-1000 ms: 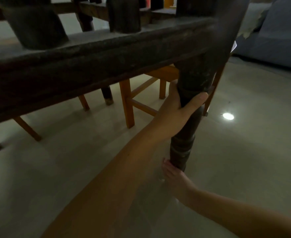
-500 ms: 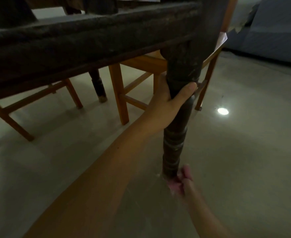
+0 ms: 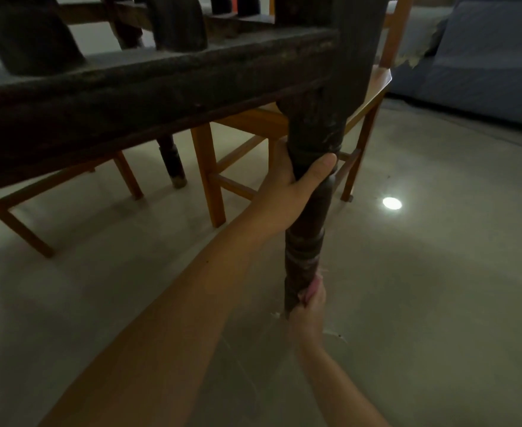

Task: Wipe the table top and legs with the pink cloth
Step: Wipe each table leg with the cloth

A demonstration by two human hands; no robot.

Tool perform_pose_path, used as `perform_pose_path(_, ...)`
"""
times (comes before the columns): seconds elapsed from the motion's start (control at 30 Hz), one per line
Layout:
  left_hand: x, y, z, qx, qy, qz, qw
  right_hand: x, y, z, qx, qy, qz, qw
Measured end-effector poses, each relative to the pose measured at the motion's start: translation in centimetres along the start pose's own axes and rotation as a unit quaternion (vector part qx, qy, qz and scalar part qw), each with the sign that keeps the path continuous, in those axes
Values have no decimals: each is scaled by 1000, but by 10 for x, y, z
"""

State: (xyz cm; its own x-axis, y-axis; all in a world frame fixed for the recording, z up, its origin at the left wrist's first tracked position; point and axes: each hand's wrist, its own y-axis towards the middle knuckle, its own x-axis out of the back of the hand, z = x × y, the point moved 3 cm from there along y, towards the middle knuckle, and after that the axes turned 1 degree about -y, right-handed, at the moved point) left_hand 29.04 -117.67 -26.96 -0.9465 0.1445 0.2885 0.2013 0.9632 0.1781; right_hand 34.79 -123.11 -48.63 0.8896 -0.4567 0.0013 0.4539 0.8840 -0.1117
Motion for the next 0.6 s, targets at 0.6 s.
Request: perform_pose_path(0.6,-2,1,0,-2,-9,-21,1000,39,63,-55,-199,-2,174,964)
